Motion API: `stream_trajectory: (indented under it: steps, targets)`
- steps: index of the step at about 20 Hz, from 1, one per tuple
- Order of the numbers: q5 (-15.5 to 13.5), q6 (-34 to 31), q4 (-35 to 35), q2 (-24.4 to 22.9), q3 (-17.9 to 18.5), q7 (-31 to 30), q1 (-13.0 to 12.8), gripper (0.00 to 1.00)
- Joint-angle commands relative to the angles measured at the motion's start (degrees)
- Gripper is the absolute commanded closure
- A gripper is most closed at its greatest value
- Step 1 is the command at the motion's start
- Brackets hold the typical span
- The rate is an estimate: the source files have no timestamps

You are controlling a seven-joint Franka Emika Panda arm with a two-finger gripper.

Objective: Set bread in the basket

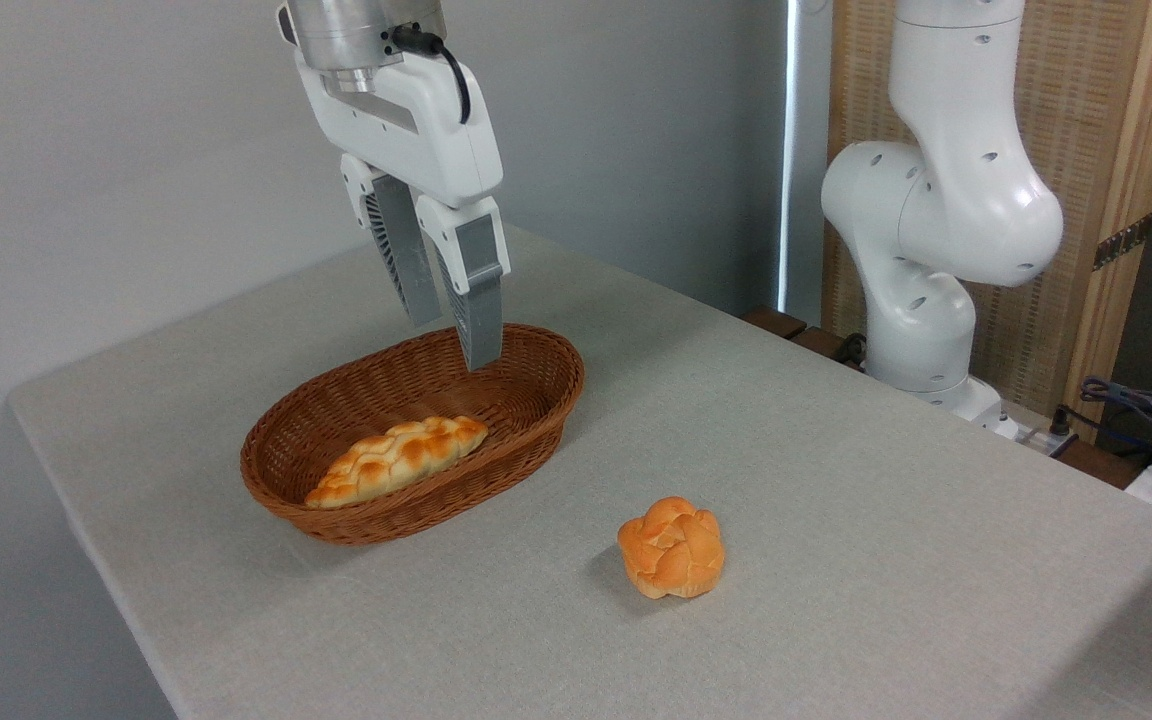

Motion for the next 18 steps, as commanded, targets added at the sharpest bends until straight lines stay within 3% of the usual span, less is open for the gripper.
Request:
stream_trajectory:
  steps: [1,11,18]
  targets:
    - [-1.03,-0.11,0.10,-0.21,0.29,1.12,0.04,0.00]
    - [-0.94,-0.11,0.01,-0.30,-0.07,1.39,-0.49,0.00]
    - [-0.76,3.84,-3.15,-1.18,2.73,1.39,-2.33,0.00]
